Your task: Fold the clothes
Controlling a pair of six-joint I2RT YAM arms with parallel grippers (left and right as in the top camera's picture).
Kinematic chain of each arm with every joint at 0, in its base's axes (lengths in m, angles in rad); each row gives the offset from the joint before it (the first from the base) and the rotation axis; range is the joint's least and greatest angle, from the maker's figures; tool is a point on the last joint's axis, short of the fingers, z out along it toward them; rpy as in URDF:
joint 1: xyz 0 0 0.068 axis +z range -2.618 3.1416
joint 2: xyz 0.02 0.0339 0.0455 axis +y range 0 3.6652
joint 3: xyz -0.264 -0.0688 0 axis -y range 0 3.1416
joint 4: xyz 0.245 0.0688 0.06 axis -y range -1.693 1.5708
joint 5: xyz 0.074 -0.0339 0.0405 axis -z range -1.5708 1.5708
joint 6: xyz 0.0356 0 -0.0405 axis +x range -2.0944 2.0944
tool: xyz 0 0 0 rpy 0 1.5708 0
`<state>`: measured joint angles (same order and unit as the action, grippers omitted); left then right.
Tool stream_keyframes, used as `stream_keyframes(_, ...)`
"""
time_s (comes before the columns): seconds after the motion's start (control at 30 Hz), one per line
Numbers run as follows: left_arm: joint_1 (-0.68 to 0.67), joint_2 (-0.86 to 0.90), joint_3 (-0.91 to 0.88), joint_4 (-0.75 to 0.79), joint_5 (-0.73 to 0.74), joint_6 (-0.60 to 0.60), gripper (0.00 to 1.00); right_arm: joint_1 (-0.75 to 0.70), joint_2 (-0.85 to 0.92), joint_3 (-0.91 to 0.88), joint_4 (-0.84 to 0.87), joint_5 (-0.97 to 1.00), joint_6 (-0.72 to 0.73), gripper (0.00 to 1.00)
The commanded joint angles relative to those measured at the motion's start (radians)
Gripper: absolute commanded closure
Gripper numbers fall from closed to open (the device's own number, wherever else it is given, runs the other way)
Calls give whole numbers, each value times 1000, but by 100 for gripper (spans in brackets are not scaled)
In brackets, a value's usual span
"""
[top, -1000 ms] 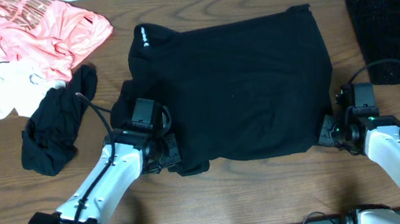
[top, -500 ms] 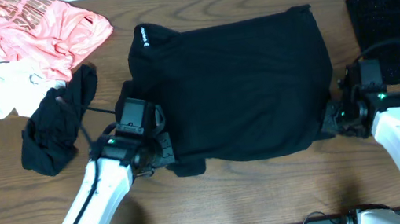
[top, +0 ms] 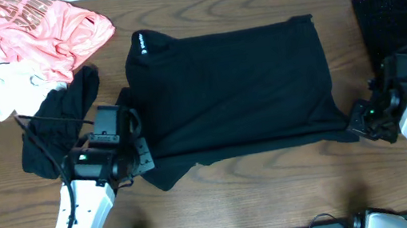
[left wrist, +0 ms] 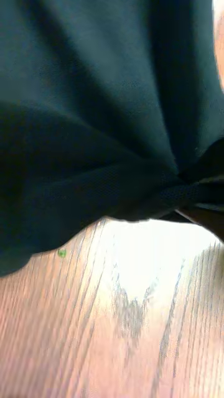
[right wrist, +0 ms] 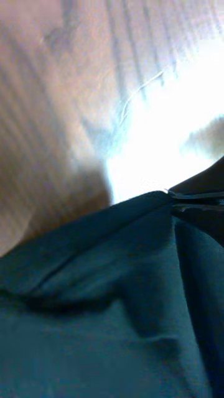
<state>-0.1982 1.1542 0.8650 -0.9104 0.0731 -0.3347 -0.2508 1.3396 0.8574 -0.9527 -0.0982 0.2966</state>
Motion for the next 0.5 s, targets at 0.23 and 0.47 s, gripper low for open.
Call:
stream_keyframes(0.23, 27, -5, 26, -3, 40, 18, 45, -80, -13, 19, -14, 8, -33, 88)
stream_keyframes(0.47, 27, -5, 26, -70, 177, 18, 45, -80, -13, 35, -8, -31, -82, 70)
